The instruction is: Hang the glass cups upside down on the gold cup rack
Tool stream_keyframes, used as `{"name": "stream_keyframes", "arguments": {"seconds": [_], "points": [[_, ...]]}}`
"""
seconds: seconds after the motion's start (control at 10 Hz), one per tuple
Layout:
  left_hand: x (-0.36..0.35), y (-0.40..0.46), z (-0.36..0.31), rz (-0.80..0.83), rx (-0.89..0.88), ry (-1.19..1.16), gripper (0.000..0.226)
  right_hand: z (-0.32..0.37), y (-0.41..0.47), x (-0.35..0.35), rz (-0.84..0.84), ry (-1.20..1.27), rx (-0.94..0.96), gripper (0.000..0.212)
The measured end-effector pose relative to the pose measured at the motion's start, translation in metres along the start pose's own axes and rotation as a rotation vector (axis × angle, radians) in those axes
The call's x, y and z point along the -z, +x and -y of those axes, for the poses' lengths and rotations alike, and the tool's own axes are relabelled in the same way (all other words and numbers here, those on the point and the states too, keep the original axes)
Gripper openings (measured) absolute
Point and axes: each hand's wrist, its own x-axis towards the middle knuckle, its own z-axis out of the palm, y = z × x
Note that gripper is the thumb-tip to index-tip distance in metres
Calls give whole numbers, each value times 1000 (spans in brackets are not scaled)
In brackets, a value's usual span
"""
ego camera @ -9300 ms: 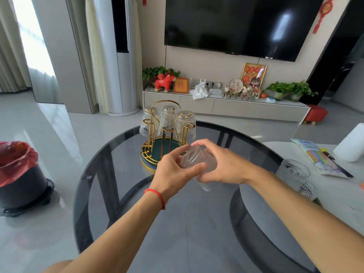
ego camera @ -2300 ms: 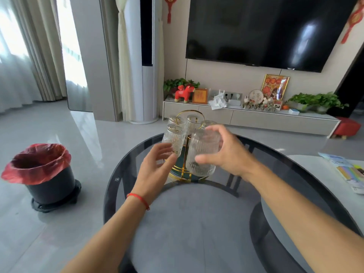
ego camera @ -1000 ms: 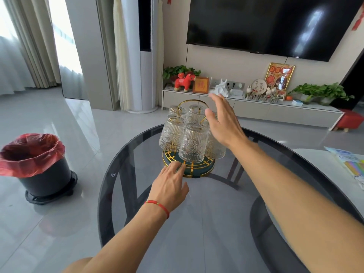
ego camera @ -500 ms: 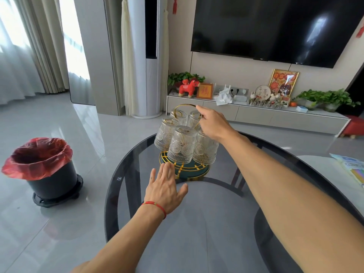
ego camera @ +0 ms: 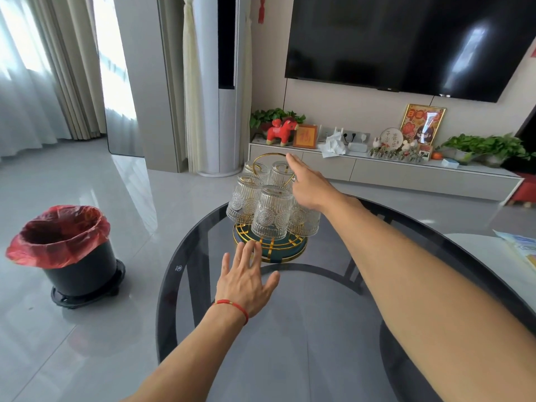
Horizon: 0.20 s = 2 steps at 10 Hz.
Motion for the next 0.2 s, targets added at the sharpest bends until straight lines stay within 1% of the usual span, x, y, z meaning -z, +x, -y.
{"name": "stream_keyframes", "arguments": {"seconds": [0.1,0.2], "points": [[5,-2,2,-3,-31,-60,81,2,-6,0,3,-21,48,87],[21,-7,6,-99,-31,-200,73,-1,-15,1,-170,2,116,75]]}}
